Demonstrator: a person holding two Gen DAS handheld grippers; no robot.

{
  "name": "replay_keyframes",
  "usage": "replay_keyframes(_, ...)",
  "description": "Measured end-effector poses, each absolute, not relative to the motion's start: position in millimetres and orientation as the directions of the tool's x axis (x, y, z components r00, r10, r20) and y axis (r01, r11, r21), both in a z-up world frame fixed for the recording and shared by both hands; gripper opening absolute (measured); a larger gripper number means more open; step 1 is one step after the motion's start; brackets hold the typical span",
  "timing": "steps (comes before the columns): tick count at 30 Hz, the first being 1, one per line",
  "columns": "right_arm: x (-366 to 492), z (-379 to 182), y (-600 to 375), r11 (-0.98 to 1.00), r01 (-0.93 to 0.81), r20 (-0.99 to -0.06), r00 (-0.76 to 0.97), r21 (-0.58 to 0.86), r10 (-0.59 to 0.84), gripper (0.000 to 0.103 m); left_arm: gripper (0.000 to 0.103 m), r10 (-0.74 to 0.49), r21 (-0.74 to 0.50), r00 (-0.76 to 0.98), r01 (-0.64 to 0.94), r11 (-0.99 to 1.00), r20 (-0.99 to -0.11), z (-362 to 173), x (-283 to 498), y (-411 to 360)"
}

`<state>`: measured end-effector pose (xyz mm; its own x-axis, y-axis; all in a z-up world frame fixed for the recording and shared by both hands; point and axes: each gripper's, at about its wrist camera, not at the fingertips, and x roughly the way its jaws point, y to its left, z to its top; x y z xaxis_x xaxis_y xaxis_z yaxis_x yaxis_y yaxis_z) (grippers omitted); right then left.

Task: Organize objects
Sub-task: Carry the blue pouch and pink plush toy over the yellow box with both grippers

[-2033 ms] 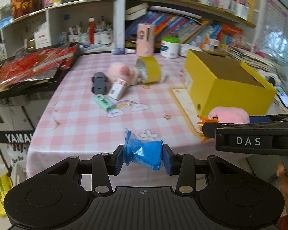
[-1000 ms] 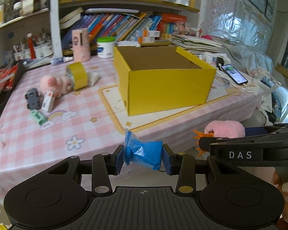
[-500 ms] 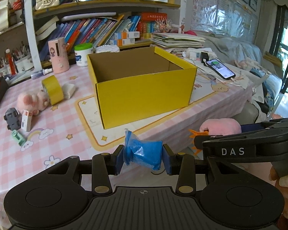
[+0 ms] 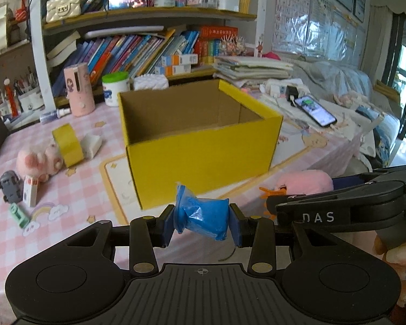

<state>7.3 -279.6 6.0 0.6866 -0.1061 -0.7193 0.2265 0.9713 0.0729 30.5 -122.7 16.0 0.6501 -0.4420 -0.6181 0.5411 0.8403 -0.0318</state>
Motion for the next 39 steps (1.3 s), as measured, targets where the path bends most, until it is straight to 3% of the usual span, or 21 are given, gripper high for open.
replay_keyframes(13, 63, 49, -309, 0.99, 0.137, -0.598, 0.795, 0.017, -0.099, 0.086, 0.039, -0.422, -0.004, 0.749, 0.489, 0.872, -0.511, 50, 78, -150)
replay_keyframes(20, 108, 58, -326, 0.997, 0.073, -0.568, 0.821, 0.002, -0.059, 0.086, 0.039, -0.365, 0.016, 0.77, 0.437, 0.899, -0.524, 49, 112, -165)
replay_keyframes(39, 260, 0, -318, 0.979, -0.194, -0.755, 0.65, -0.057, 0.085, 0.086, 0.039, -0.189, 0.126, 0.695, 0.376, 0.918, -0.694, -4, 198, -202)
